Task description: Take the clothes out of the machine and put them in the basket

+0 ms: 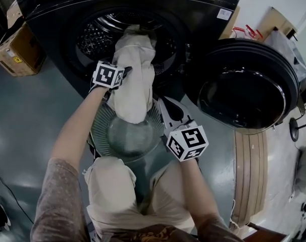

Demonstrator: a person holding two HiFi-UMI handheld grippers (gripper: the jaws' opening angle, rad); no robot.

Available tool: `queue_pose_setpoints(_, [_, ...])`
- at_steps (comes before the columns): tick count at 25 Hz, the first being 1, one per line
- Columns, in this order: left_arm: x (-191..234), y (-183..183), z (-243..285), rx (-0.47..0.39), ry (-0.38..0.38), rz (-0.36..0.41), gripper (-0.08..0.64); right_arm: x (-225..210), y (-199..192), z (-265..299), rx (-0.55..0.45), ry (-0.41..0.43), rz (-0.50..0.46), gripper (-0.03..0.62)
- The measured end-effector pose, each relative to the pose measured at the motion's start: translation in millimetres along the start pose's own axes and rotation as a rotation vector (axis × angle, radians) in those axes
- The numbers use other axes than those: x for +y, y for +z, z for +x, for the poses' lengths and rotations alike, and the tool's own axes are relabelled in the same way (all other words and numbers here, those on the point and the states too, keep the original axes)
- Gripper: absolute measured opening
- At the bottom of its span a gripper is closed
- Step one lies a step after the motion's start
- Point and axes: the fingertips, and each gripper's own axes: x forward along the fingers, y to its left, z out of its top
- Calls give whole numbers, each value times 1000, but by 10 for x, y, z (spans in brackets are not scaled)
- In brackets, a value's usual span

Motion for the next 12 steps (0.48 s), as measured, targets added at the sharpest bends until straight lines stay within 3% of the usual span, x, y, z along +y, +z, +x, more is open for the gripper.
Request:
queue_pose_setpoints(7, [41,-87,171,73,-17,1,400,-27,19,-24,-1,-11,-10,-5])
queue_pose_setpoints(12, [-158,-118,132,81,-79,-5,172,-8,-11,-15,9,-3,-24,-5])
